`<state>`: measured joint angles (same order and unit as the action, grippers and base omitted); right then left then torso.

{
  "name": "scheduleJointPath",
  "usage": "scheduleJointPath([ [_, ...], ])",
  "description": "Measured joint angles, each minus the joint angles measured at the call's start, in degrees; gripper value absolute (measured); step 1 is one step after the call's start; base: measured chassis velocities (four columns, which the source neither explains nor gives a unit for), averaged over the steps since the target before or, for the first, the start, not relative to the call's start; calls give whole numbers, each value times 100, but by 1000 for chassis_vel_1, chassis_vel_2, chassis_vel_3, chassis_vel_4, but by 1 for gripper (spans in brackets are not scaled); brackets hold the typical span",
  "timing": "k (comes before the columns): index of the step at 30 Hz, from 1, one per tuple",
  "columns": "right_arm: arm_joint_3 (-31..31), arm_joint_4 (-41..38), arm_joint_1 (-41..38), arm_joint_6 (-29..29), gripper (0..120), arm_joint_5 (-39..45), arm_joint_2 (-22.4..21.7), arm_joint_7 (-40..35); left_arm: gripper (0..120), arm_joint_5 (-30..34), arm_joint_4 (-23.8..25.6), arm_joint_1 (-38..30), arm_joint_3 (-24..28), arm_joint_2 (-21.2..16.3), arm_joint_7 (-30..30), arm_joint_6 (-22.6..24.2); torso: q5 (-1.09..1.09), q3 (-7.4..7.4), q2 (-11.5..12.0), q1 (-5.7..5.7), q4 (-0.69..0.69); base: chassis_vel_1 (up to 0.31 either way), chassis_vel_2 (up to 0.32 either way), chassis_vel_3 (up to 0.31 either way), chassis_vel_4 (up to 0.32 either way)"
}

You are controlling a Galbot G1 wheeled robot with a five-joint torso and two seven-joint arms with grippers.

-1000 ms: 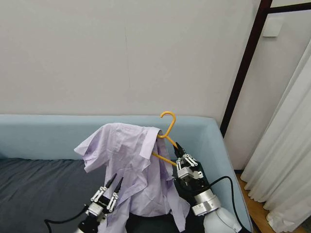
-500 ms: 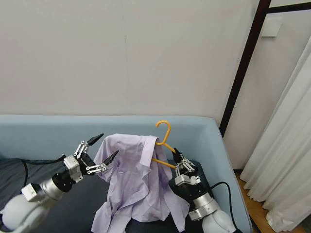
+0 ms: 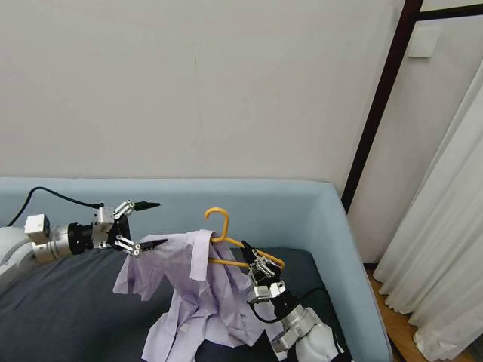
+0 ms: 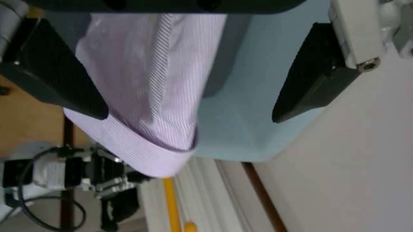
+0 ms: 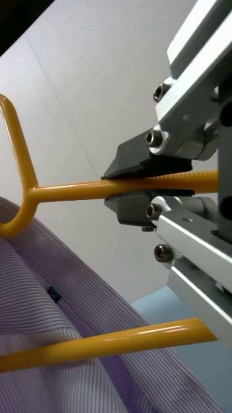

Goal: Pick up the clothes from the sofa and hang them on the clothes hanger.

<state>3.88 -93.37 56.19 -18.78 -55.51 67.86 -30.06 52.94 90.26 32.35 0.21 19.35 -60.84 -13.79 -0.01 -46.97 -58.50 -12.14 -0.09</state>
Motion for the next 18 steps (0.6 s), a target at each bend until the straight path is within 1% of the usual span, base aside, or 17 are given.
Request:
scheduleJointPath([
  [1, -28, -13, 17, -9, 5, -36, 14, -8, 100, -88, -90, -185, 134, 101, -147, 94, -1, 0, 0, 0, 0, 0, 0, 0, 0],
  [3, -40, -25, 31, -15, 5, -56, 17, -16, 100, -151, -139, -276, 201, 161, -221, 135, -2, 0, 0, 0, 1, 0, 0, 0, 0],
  [5, -81, -54, 76, -50, 5, -127, 26, -29, 99, -400, -293, -467, 324, 337, -420, 234, 0, 0, 0, 0, 2, 0, 0, 0, 0],
  [7, -100, -63, 87, -62, 5, -156, 27, -33, 98, -492, -361, -524, 358, 394, -505, 264, 0, 0, 0, 0, 3, 0, 0, 0, 0],
  [8, -142, -76, 102, -95, 5, -221, 34, -36, 98, -640, -466, -604, 408, 476, -614, 289, -1, 0, 0, 1, 2, 0, 0, 0, 0],
  [10, -217, -89, 109, -165, 5, -333, 54, -37, 93, -817, -661, -745, 474, 598, -772, 338, -1, 0, 0, 0, 3, 0, 0, 0, 0],
  [11, -239, -90, 108, -187, 5, -376, 62, -39, 88, -861, -741, -825, 502, 639, -843, 365, -1, 0, 0, 0, 3, 0, 0, 0, 0],
  [12, -239, -90, 108, -187, 5, -376, 62, -39, 88, -861, -741, -825, 502, 639, -843, 365, -1, 0, 0, 0, 3, 0, 0, 0, 0],
  [17, -258, -75, 63, -198, 5, -486, 97, -90, 67, -928, -947, -1113, 604, 760, -1122, 487, 0, 1, 0, 1, 3, 0, 0, 0, 0],
  [18, -258, -75, 63, -198, 5, -486, 97, -90, 67, -928, -947, -1113, 604, 760, -1122, 487, 0, 1, 0, 1, 3, 0, 0, 0, 0],
])
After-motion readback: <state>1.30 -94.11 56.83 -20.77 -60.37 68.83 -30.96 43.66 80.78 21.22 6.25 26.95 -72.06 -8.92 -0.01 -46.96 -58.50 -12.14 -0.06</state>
